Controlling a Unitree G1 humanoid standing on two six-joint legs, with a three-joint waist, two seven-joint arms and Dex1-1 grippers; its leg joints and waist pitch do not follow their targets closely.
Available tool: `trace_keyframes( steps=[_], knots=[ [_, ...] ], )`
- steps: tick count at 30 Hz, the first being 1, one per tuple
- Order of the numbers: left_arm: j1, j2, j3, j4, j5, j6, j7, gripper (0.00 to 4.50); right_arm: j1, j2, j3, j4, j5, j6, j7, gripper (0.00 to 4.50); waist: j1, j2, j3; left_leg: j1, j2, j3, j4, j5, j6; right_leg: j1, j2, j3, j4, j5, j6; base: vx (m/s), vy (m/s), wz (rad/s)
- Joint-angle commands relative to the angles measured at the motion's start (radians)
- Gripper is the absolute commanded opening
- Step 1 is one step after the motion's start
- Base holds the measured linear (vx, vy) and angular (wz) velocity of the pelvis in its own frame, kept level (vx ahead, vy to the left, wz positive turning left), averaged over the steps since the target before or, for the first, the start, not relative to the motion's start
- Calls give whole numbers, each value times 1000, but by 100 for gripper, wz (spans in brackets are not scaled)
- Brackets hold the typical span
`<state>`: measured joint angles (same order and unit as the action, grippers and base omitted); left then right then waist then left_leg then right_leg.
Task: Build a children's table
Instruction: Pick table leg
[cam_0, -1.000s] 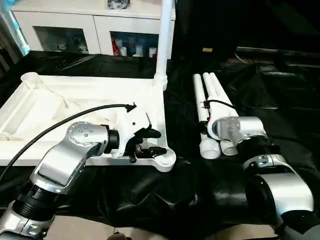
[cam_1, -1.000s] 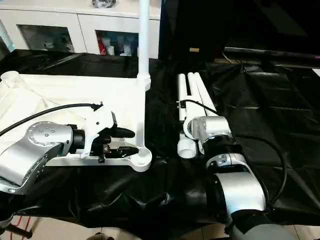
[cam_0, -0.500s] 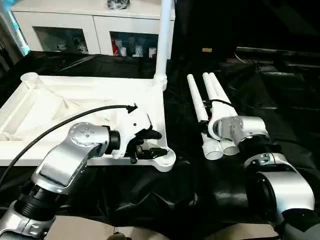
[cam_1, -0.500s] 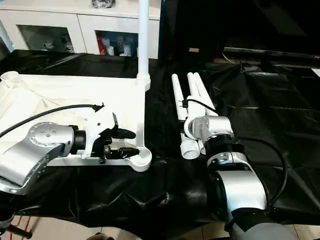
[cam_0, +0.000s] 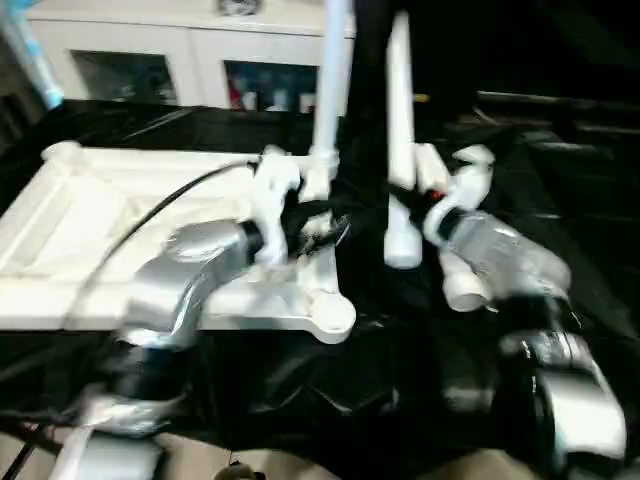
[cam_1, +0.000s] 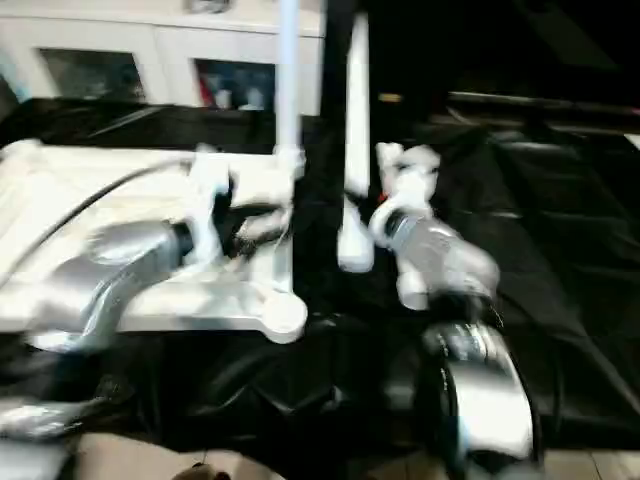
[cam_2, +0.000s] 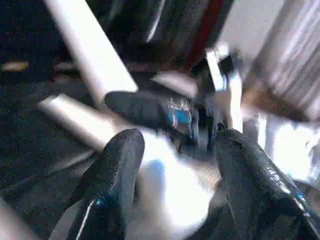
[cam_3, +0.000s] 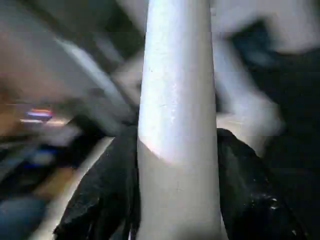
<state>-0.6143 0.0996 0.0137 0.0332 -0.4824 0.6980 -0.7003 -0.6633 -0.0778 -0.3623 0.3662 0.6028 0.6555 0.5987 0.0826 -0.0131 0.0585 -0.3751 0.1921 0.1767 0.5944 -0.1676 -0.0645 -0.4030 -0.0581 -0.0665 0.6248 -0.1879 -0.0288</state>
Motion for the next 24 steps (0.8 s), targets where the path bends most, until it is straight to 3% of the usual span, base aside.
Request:
trace_keyframes(
  steps=[1,6,12,15,17,18,21,24],
  knots=[
    [-38,-32,55,34,-72,48,34,269,27,-4,-7,-131,113,57,88,183,9,0,-75,14,28,-4,-55,-145,48,62,-70,47,-81,-133,-192,0,0,0],
    [-85,-98,126,83,-140,101,92,269,77,-4,18,-235,193,110,169,183,14,0,-71,14,29,-8,-60,-170,23,58,-75,45,-95,-265,-148,0,0,0],
    [-113,-146,201,59,-274,164,141,269,128,-26,86,-298,184,129,193,183,13,-10,-74,6,26,-10,-58,-135,28,62,-74,44,-92,-219,-142,0,0,0],
    [-116,-153,226,51,-307,182,149,269,133,-35,99,-307,186,136,198,183,16,-7,-72,7,27,-9,-58,-130,31,60,-74,44,-94,-233,-138,0,0,0],
    [-118,-153,231,51,-312,188,157,269,137,-43,119,-315,182,138,210,183,16,-12,-72,6,27,-10,-59,-128,32,60,-74,43,-94,-237,-132,0,0,0],
    [-118,-153,231,51,-312,188,157,269,137,-43,119,-315,182,138,210,183,18,-8,-72,7,29,-10,-60,-126,31,59,-75,43,-94,-236,-129,0,0,0],
    [-114,-146,213,46,-298,194,168,269,145,-58,154,-326,166,135,224,183,19,-6,-75,9,33,-12,-61,-115,30,59,-75,43,-90,-203,-130,0,0,0],
    [-115,-150,208,45,-294,197,194,240,156,-84,239,-336,66,82,218,183,19,-6,-77,7,34,-13,-60,-89,27,61,-75,43,-83,-144,-139,0,0,0]
  ],
)
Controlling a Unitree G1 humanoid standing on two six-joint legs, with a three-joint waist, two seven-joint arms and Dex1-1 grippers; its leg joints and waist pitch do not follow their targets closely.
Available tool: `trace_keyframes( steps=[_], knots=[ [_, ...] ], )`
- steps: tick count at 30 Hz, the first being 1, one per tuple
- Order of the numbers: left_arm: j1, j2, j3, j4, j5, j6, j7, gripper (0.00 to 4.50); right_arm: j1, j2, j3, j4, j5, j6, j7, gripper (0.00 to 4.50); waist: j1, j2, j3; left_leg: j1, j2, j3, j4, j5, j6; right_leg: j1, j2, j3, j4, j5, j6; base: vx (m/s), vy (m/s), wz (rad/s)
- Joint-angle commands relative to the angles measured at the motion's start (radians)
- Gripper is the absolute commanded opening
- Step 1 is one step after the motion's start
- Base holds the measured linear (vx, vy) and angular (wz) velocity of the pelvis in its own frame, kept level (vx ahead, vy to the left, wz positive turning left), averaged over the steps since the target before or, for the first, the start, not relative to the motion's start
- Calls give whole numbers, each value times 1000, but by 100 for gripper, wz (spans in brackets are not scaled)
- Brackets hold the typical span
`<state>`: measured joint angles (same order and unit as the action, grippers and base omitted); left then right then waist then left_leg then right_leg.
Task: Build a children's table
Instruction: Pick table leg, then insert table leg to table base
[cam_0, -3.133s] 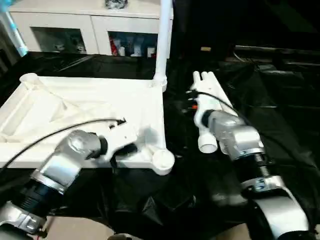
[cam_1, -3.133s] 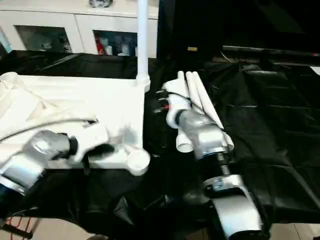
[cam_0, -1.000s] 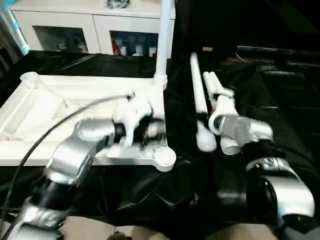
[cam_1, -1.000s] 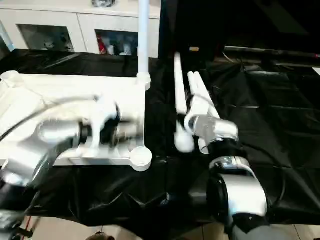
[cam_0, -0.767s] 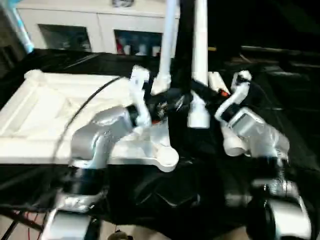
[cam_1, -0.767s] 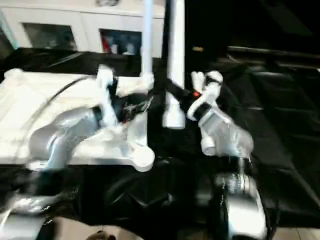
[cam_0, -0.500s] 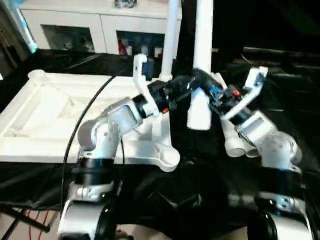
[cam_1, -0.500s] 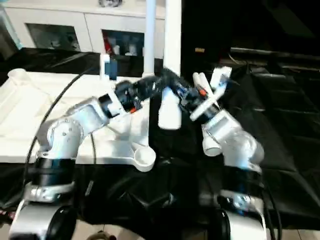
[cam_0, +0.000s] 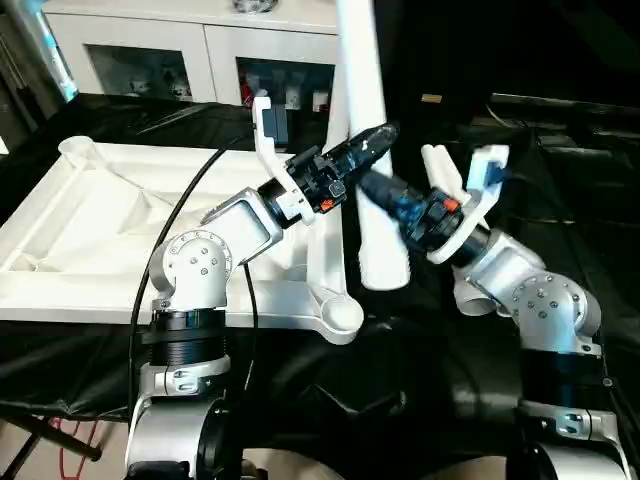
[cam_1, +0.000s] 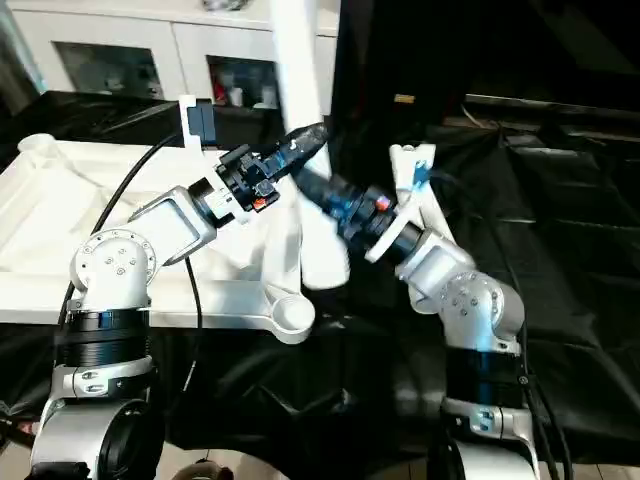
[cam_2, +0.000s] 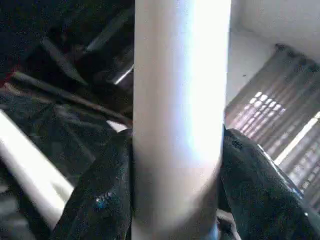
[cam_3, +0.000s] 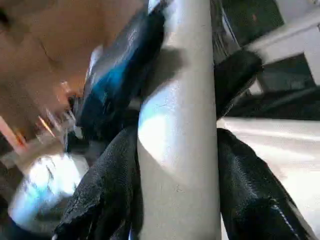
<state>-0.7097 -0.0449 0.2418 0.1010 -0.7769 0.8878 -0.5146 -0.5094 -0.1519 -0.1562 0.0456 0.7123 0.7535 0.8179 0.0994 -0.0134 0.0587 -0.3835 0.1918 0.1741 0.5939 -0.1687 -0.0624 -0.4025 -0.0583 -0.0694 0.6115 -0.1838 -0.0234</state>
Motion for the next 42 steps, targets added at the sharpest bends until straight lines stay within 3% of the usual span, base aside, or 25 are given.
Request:
trace_keyframes(
  steps=[1,5,12,13,16,19,27,28,31,35,42],
  knots=[
    [-22,-7,-18,-23,1,8,25,233,2,-13,45,-17,-57,-24,-6,183,2,-7,-76,14,33,-9,-59,-88,26,61,-76,46,-71,-142,-146,0,0,0],
    [-35,-13,-12,-14,25,-2,95,200,-2,-12,66,-18,-80,-49,-27,182,3,-5,-75,15,33,-8,-58,-100,27,60,-77,47,-73,-151,-153,0,0,0],
    [-54,-26,25,-3,35,-20,195,192,-5,-11,97,-21,-120,-90,-55,182,4,-8,-75,14,32,-8,-58,-106,27,61,-77,47,-74,-171,-144,0,0,0],
    [-56,-28,28,1,38,-26,216,192,-5,-13,107,-20,-134,-100,-58,182,2,-14,-74,13,33,-8,-58,-103,27,61,-76,47,-75,-167,-142,0,0,0],
    [-64,-31,45,26,54,-46,269,191,-8,-22,136,-6,-175,-124,-74,182,2,-11,-75,13,32,-8,-57,-96,26,61,-76,47,-73,-159,-141,0,0,0],
    [-61,-29,47,34,58,-51,283,191,-12,-26,152,5,-199,-139,-84,182,3,-16,-74,13,30,-7,-57,-95,31,61,-77,48,-75,-172,-135,0,0,0],
    [-48,-21,24,12,60,-50,280,191,-10,-33,177,2,-218,-157,-83,182,3,-15,-74,14,32,-8,-56,-89,37,61,-77,48,-71,-150,-145,0,0,0],
    [-47,-17,19,12,61,-51,272,191,-12,-34,178,7,-225,-160,-88,182,3,-15,-74,15,32,-8,-56,-89,36,60,-77,48,-71,-150,-145,0,0,0],
    [-43,-5,5,9,66,-59,240,191,-23,-36,159,23,-204,-136,-83,252,2,-15,-73,15,32,-8,-57,-97,35,60,-77,48,-72,-159,-144,0,0,0],
    [-37,22,-18,3,67,-62,177,190,-30,-62,149,25,-185,-111,-55,284,3,-15,-75,15,32,-8,-55,-85,38,63,-75,48,-69,-139,-141,0,0,0],
    [-13,139,-120,-23,45,-40,-75,189,-20,-186,163,-24,-108,13,96,295,8,-15,-74,16,33,-7,-54,-73,48,62,-76,49,-63,-114,-160,0,0,0]
  ],
)
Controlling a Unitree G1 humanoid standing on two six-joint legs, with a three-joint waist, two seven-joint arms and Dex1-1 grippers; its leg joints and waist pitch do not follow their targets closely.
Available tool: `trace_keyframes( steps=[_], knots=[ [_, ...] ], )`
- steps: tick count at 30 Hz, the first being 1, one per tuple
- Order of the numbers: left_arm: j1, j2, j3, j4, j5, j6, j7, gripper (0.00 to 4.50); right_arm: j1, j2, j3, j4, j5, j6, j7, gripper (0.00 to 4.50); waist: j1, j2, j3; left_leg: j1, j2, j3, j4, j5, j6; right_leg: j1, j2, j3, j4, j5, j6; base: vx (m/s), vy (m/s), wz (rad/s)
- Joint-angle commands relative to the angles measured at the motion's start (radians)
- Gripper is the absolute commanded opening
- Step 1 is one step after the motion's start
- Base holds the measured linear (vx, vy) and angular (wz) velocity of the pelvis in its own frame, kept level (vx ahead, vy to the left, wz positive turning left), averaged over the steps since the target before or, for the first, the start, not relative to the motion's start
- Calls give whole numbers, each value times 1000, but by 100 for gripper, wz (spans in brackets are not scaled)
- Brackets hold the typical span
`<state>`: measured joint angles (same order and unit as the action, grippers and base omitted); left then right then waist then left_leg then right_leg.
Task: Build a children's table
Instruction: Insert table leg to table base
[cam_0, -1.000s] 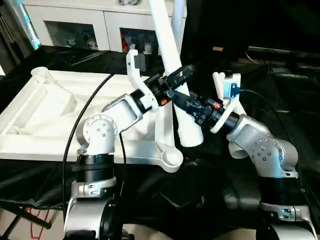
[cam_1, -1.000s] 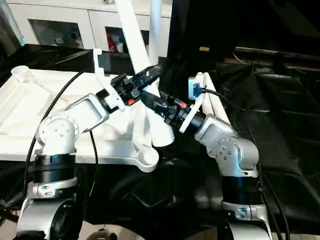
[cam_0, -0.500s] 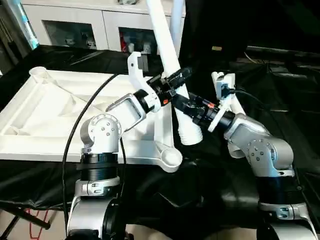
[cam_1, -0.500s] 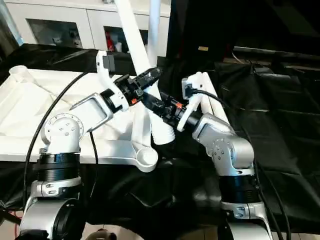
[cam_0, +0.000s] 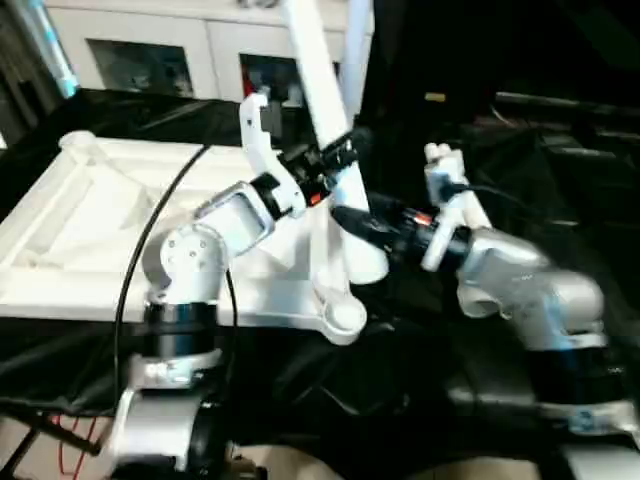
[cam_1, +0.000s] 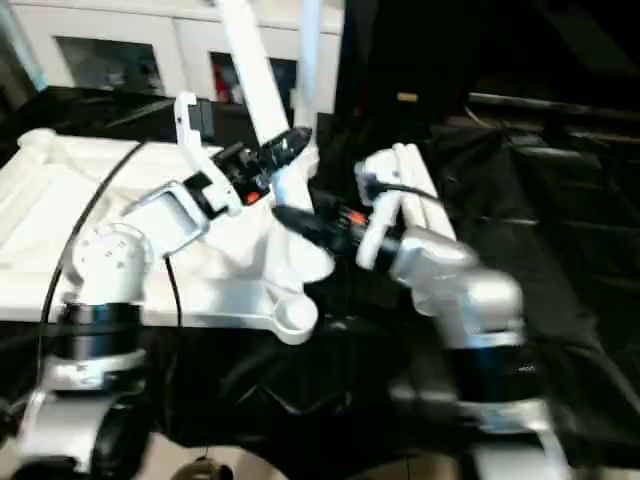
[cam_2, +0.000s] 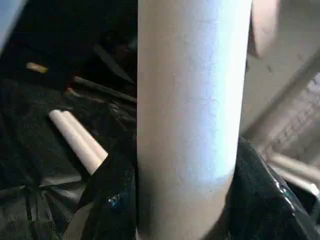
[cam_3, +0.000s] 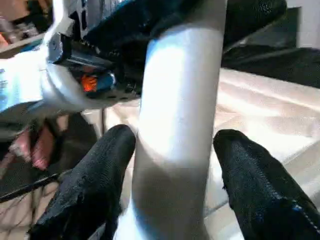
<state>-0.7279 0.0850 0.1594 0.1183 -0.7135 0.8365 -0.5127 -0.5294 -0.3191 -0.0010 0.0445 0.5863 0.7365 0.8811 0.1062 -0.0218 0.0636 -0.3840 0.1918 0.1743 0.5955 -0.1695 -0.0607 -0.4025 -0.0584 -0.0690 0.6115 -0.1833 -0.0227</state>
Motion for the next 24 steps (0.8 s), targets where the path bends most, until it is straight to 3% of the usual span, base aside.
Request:
trace_keyframes(
  steps=[1,3,9,16,24],
  knots=[
    [10,28,-54,-51,-32,20,-130,189,0,-30,11,-21,20,39,45,295,2,-7,-80,18,35,-7,-56,-73,45,62,-78,49,-63,-119,-164,0,0,0],
    [23,59,-84,-80,-61,35,-229,189,-1,-45,18,-19,24,49,68,295,3,-7,-80,17,34,-6,-55,-74,41,61,-78,49,-62,-124,-171,0,0,0],
    [27,87,-125,-100,-99,49,-348,189,1,-59,41,-23,40,74,91,295,2,-2,-77,20,35,-7,-57,-105,19,59,-78,49,-65,-167,-168,0,0,0],
    [5,68,-107,-70,-106,25,-363,189,1,-41,53,5,30,81,71,236,1,0,-78,20,35,-8,-57,-128,3,58,-77,49,-68,-188,-161,0,0,0],
    [6,63,-93,-58,-97,17,-354,189,-2,-17,40,15,26,72,40,190,2,0,-81,18,34,-8,-55,-107,11,60,-78,49,-61,-134,-180,0,0,0]
  ],
)
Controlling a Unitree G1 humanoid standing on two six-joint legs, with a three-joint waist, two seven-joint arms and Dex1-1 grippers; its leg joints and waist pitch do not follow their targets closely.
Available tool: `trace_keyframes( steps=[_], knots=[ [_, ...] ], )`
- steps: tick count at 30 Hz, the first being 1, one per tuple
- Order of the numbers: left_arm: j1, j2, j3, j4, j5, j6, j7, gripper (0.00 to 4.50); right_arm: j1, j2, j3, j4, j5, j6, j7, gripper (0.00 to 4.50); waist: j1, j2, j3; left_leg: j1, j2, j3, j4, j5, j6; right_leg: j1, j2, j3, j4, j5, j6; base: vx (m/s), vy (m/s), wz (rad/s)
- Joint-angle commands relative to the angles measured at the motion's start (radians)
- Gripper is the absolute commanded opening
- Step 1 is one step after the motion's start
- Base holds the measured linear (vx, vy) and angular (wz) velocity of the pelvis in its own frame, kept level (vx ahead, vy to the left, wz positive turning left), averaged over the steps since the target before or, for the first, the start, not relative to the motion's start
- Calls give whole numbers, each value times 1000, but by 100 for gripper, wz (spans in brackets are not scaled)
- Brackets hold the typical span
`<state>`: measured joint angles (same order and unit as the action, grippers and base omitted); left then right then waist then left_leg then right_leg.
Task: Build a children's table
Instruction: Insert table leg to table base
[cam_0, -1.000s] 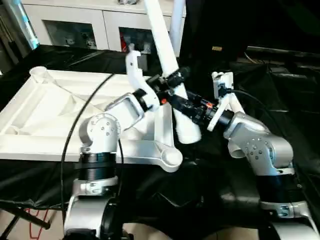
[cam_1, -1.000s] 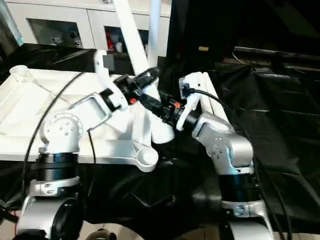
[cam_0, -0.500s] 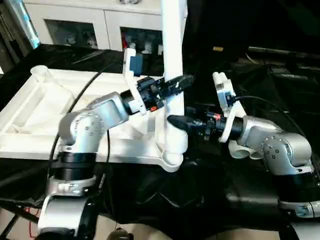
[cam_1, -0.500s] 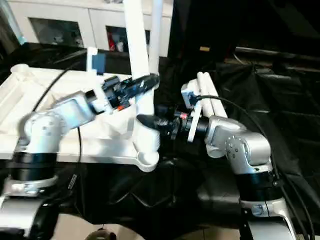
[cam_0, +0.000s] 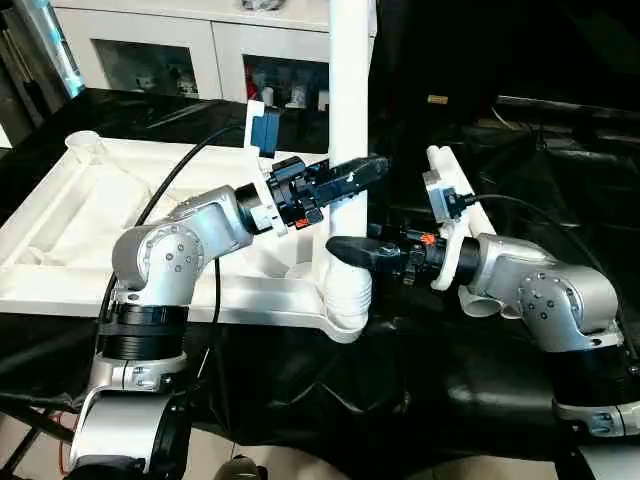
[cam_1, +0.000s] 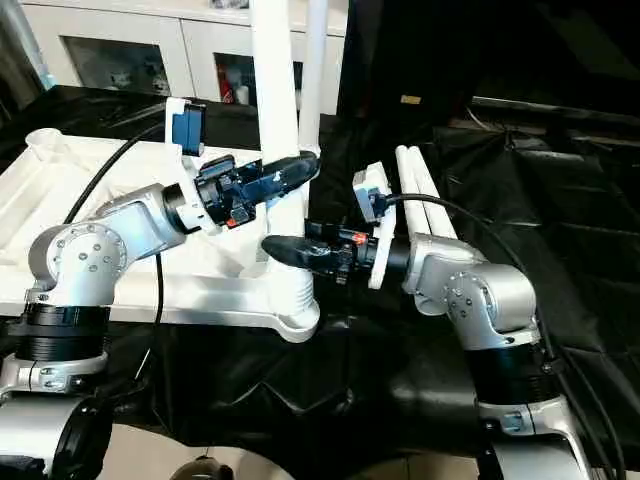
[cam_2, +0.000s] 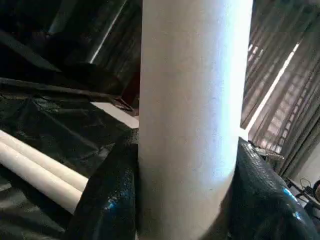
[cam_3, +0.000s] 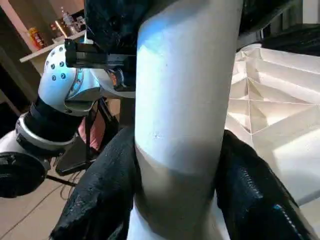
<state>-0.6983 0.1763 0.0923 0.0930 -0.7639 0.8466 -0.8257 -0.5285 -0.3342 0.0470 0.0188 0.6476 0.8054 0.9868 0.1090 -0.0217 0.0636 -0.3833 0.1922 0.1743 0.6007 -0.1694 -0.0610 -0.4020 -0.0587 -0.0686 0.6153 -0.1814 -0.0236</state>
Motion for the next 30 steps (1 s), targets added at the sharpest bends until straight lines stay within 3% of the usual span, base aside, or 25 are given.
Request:
trace_keyframes(
  steps=[1,2,4,6,10,17,19,30],
  knots=[
    [-23,-29,-26,-33,-46,5,-40,189,-4,2,-9,43,-38,1,-70,190,-1,0,-80,18,34,-8,-61,-113,10,59,-77,48,-66,-146,-178,0,0,0],
    [-22,-30,-22,-34,-45,6,-31,189,-6,10,-10,47,-43,-7,-79,189,-1,1,-80,18,34,-8,-61,-116,8,60,-78,48,-67,-151,-177,0,0,0],
    [-26,-41,-2,-24,-48,11,12,259,-10,32,-17,55,-50,-25,-107,189,-2,1,-79,20,35,-8,-61,-124,2,58,-78,48,-67,-160,-176,0,0,0],
    [-28,-47,0,-19,-27,-12,35,259,-15,51,-25,58,-55,-39,-133,189,-3,0,-79,19,35,-8,-62,-119,-2,58,-78,48,-67,-161,-177,0,0,0],
    [-32,-60,-4,-2,42,-39,132,306,-26,96,-25,74,-83,-77,-202,188,-4,1,-80,19,36,-10,-63,-116,-8,58,-78,49,-66,-150,-168,0,0,0],
    [-53,-106,-4,32,190,-87,383,307,-60,159,-8,135,-176,-165,-337,188,-8,1,-82,18,34,-10,-62,-106,-16,60,-78,50,-64,-128,-158,0,0,0],
    [-53,-118,-10,32,227,-99,452,307,-71,170,-8,150,-193,-180,-367,188,-9,-4,-82,17,34,-10,-62,-100,-14,61,-77,50,-63,-115,-158,0,0,0],
    [-55,-172,11,33,244,-157,512,220,-89,183,-17,172,-218,-211,-397,188,-19,-2,-81,14,32,-9,-60,-108,7,63,-76,49,-66,-124,-160,0,0,0]
  ],
)
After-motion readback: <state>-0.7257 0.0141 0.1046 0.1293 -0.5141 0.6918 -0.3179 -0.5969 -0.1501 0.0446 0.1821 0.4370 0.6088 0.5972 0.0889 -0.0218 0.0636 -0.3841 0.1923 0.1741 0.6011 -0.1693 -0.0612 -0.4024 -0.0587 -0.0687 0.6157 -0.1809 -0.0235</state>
